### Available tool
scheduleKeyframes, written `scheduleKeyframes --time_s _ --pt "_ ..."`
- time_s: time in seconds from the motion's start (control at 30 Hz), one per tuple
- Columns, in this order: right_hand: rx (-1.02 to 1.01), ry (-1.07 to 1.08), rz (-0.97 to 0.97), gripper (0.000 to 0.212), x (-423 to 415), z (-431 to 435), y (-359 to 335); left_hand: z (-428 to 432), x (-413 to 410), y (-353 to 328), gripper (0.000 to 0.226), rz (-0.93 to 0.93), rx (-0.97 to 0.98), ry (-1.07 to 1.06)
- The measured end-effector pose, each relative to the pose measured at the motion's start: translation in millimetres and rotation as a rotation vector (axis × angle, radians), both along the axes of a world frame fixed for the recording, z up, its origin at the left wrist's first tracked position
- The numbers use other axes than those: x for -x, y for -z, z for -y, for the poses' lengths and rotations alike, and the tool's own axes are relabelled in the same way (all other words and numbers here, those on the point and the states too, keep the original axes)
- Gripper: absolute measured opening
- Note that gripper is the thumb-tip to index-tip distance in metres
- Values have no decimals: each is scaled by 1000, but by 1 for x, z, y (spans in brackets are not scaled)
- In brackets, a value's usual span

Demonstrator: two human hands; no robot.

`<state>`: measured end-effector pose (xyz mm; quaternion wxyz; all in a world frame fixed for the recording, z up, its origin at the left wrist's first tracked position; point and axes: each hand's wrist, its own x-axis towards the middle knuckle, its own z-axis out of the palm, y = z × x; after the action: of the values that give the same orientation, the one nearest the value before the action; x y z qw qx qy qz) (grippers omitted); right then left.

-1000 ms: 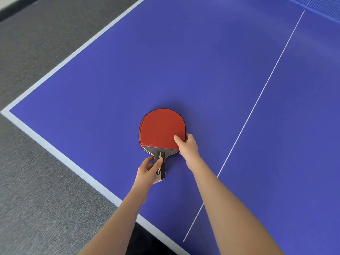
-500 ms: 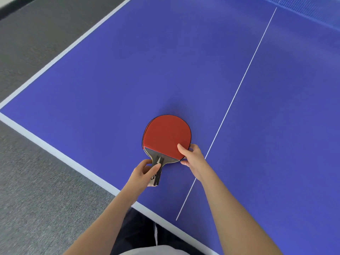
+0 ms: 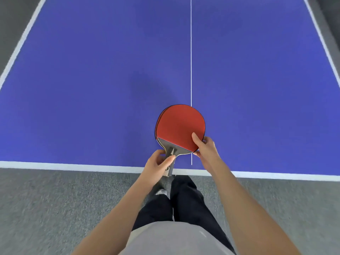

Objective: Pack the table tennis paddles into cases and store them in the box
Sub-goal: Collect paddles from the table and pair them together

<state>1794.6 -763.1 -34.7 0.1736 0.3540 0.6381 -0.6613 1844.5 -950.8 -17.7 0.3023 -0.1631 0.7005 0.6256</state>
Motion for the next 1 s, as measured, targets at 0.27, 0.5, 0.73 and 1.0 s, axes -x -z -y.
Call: scheduleKeyframes --time_s 0.27,0.5,0.73,1.0 --pt "16 290 34 53 -100 -36 6 -28 -52 9 14 24 -12 258" --pt "25 496 23 52 -178 -85 12 -83 -79 6 13 8 30 488" --pt "56 699 -9 37 -274 -165 14 -177 -138 7 26 19 47 697" --pt "54 909 1 47 -397 -276 11 -307 -223 14 22 -1 30 919"
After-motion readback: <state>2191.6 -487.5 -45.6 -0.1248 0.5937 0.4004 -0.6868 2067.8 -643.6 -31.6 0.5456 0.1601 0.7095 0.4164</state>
